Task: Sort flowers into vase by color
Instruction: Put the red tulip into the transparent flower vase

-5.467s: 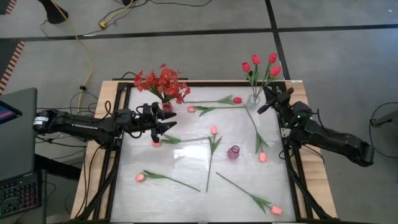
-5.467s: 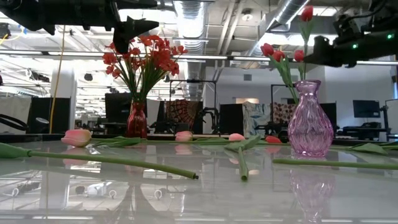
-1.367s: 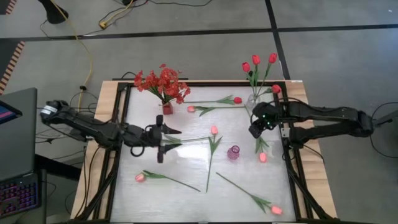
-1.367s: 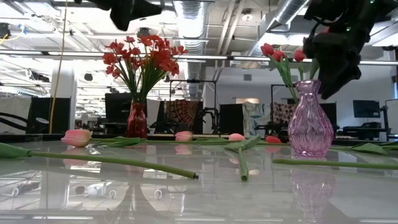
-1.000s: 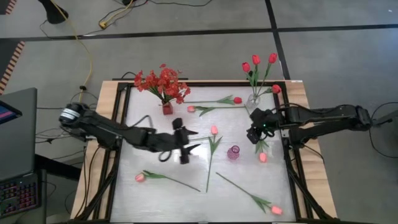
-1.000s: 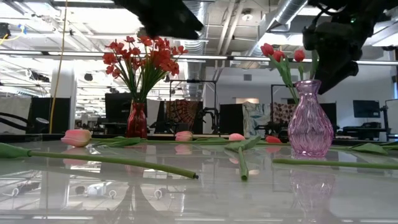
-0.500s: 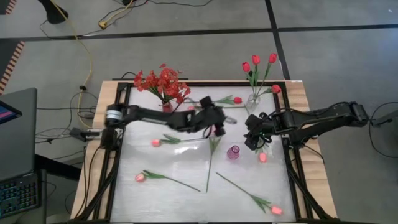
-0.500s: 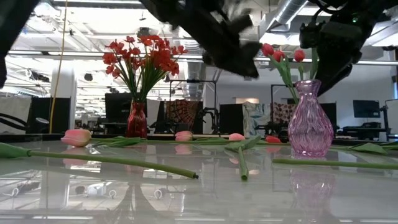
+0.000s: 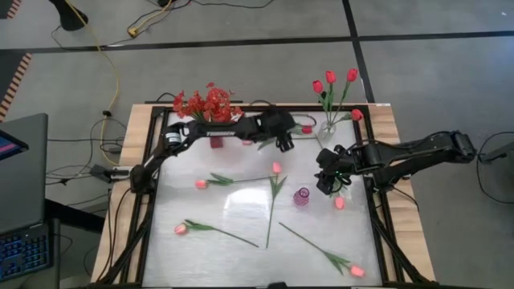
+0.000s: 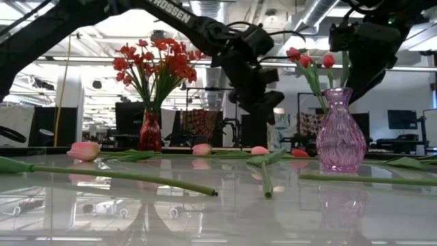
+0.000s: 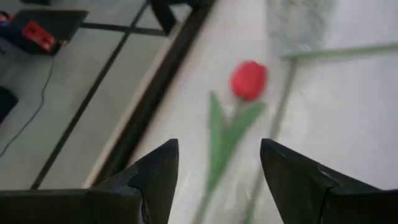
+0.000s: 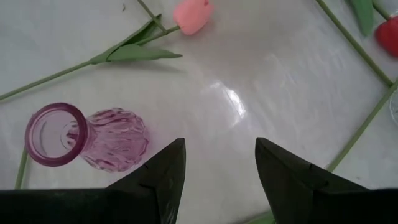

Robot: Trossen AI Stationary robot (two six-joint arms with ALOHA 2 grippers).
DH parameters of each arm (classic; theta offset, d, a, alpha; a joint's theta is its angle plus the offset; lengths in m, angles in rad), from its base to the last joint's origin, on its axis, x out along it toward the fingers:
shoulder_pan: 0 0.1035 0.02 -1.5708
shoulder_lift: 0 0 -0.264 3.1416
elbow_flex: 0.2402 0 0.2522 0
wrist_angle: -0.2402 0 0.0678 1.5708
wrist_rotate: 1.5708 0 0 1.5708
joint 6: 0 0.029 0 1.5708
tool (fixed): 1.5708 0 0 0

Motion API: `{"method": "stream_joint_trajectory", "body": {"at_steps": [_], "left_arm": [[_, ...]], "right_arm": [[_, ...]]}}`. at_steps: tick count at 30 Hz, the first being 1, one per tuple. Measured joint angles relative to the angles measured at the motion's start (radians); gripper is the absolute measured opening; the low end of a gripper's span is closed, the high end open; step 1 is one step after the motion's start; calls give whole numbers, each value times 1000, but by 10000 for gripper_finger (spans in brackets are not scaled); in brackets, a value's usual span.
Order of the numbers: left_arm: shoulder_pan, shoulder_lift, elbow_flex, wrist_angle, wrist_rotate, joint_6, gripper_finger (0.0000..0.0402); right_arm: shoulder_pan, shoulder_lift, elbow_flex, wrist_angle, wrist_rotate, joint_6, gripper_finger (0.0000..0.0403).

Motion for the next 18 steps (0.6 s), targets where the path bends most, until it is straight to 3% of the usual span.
{"method": "stream_joint_trajectory", "body": {"at_steps": [5, 14, 18], "left_arm": [[52, -2, -4, -33, 20, -6, 215], [101, 17, -6, -82, 196, 58, 215], [120, 33, -5, -96, 204, 63, 215]], "right_arm": [[-4, 0, 0, 4, 0, 0, 218], [-12, 0, 0, 14, 3, 0, 218], [-12, 0, 0, 20, 2, 0, 218]]}}
